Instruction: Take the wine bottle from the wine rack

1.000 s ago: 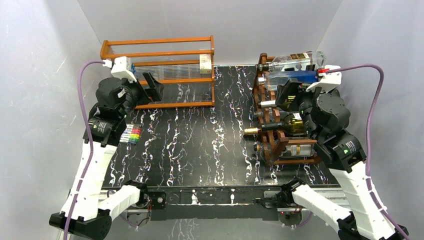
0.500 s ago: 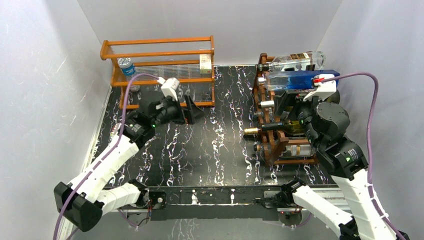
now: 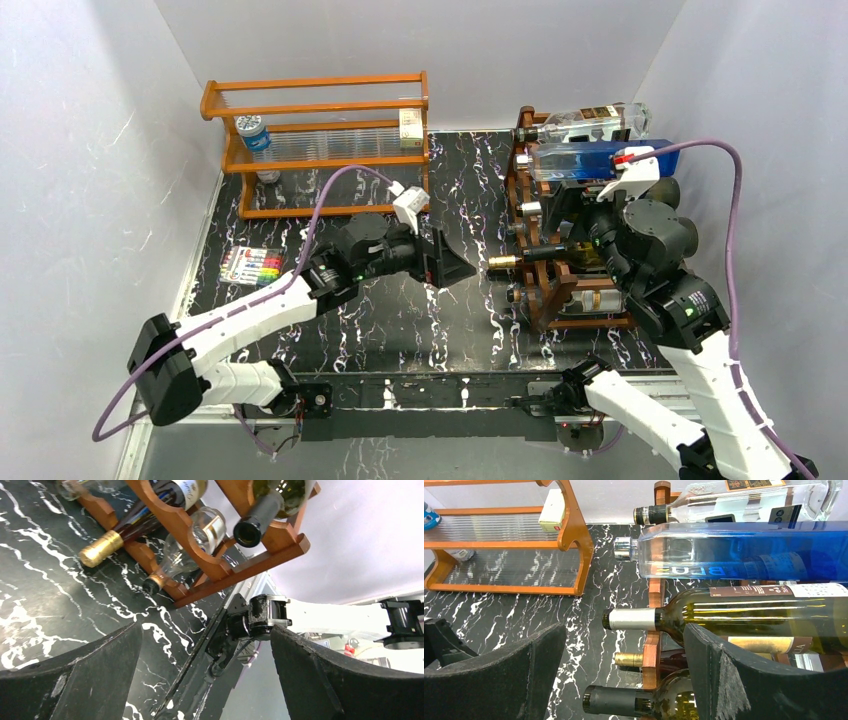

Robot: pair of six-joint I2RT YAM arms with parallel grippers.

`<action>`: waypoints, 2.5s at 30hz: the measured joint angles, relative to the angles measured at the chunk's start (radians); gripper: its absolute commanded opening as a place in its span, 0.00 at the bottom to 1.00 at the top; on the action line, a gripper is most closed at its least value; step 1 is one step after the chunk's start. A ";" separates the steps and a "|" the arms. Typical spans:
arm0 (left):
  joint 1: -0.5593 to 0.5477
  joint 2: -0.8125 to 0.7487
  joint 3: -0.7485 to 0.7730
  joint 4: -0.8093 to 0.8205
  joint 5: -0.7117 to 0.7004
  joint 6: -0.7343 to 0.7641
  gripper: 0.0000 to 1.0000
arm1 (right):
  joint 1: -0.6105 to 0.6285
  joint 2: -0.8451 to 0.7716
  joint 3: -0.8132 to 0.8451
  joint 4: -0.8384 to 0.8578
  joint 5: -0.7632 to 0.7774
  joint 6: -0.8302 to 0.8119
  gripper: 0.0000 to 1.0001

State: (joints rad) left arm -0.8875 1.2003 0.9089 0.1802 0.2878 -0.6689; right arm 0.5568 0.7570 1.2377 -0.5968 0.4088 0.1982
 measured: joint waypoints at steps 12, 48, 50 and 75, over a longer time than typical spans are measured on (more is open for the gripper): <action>-0.110 0.208 0.059 0.115 0.054 -0.032 0.98 | 0.000 -0.014 0.000 -0.007 -0.020 -0.021 0.98; -0.111 0.638 0.493 0.240 0.226 -0.231 0.59 | 0.000 -0.043 0.011 -0.031 -0.023 -0.041 0.98; -0.111 0.652 0.512 0.249 0.231 -0.234 0.57 | 0.000 -0.043 0.011 -0.031 -0.023 -0.042 0.98; -0.111 0.704 0.526 0.365 0.322 -0.338 0.10 | 0.000 -0.051 0.011 -0.031 -0.023 -0.045 0.98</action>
State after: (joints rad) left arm -0.9989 1.9041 1.4345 0.5457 0.6098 -1.0073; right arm 0.5568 0.7059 1.2491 -0.6281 0.3859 0.1535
